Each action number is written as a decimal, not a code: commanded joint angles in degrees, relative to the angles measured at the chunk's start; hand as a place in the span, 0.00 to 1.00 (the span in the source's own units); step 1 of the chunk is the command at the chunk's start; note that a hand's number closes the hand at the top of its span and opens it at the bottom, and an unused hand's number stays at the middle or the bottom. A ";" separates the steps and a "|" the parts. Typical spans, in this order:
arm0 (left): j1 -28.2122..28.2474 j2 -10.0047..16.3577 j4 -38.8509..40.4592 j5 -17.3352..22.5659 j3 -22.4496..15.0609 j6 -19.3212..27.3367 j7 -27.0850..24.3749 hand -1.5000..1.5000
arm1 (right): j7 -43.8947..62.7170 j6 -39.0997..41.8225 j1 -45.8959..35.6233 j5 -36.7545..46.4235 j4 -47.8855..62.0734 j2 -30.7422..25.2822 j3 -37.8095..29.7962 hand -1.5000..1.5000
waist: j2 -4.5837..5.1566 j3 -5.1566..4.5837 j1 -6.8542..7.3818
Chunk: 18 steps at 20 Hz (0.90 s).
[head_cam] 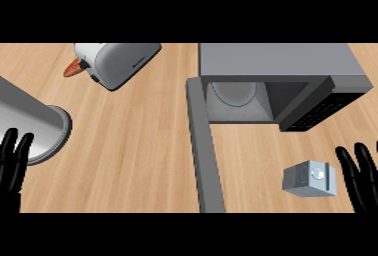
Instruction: Pick up the milk, place it into the microwave and close the microwave
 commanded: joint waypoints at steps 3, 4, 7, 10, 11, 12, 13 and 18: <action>5.77 -0.94 -2.37 0.96 -1.54 -1.75 -3.20 0.00 | 0.28 -3.29 4.33 4.61 -4.02 0.47 -1.27 0.00 | 0.00 0.00 -0.02; 4.45 0.72 2.00 4.45 3.71 -3.90 -5.61 0.00 | -4.11 -2.44 2.15 3.46 2.45 0.52 -2.87 0.00 | 0.10 0.00 0.07; 5.22 -0.90 2.52 0.81 0.02 -3.23 -6.90 0.00 | -8.22 0.47 5.41 0.53 5.29 -0.37 -8.42 0.00 | 0.09 0.05 -0.23; 12.32 0.04 -1.98 5.60 3.47 -8.05 -9.04 0.00 | -4.42 -3.66 1.03 2.55 6.88 0.49 -8.31 0.00 | 0.07 0.01 0.35; 11.58 -0.08 -4.71 5.10 2.89 -6.77 -5.42 0.00 | -3.92 -3.80 2.76 3.43 4.54 0.50 -7.26 0.00 | 0.07 0.02 0.16; 8.93 -0.50 0.46 4.91 4.36 -6.48 -7.67 0.00 | -5.32 -1.60 -1.00 -0.04 10.16 -0.81 -11.45 0.00 | 0.15 0.02 0.16; 13.76 0.40 -4.10 8.08 5.36 -9.03 -7.53 0.00 | -5.71 -1.02 0.78 -1.45 10.42 -1.19 -13.09 0.00 | 0.08 0.02 0.34; 15.92 -0.94 -2.05 4.08 -0.93 -7.09 -10.62 0.00 | -11.17 0.91 2.25 -2.03 16.96 -0.09 -15.26 0.00 | 0.08 0.04 0.21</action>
